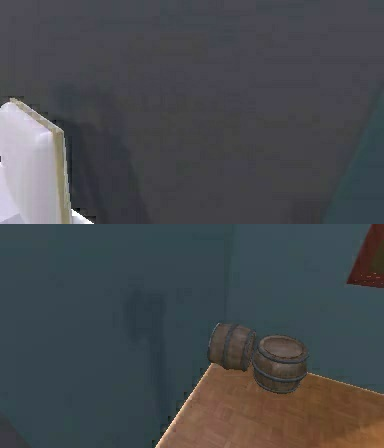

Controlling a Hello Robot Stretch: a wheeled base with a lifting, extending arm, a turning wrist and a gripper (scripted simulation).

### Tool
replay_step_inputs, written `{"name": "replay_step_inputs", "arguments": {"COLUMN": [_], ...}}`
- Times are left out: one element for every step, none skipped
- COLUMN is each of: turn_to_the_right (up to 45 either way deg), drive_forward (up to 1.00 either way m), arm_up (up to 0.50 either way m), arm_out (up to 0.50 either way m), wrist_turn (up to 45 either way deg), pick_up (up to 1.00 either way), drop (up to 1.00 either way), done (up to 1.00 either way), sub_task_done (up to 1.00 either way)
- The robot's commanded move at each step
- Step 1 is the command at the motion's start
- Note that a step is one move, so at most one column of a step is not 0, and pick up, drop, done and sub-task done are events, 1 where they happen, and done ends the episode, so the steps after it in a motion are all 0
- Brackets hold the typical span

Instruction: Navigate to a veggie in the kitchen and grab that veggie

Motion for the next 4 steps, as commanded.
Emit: {"name": "replay_step_inputs", "arguments": {"turn_to_the_right": [-6.0, 0.0, -45.0, -9.0], "drive_forward": [0.00, 0.20, 0.00, 0.00], "arm_up": [0.00, 0.00, 0.00, 0.00], "arm_out": [0.00, 0.00, 0.00, 0.00], "wrist_turn": [0.0, 0.0, 0.0, 0.0], "pick_up": [0.00, 0.00, 0.00, 0.00], "drop": [0.00, 0.00, 0.00, 0.00], "done": [0.00, 0.00, 0.00, 0.00], "sub_task_done": [0.00, 0.00, 0.00, 0.00]}}
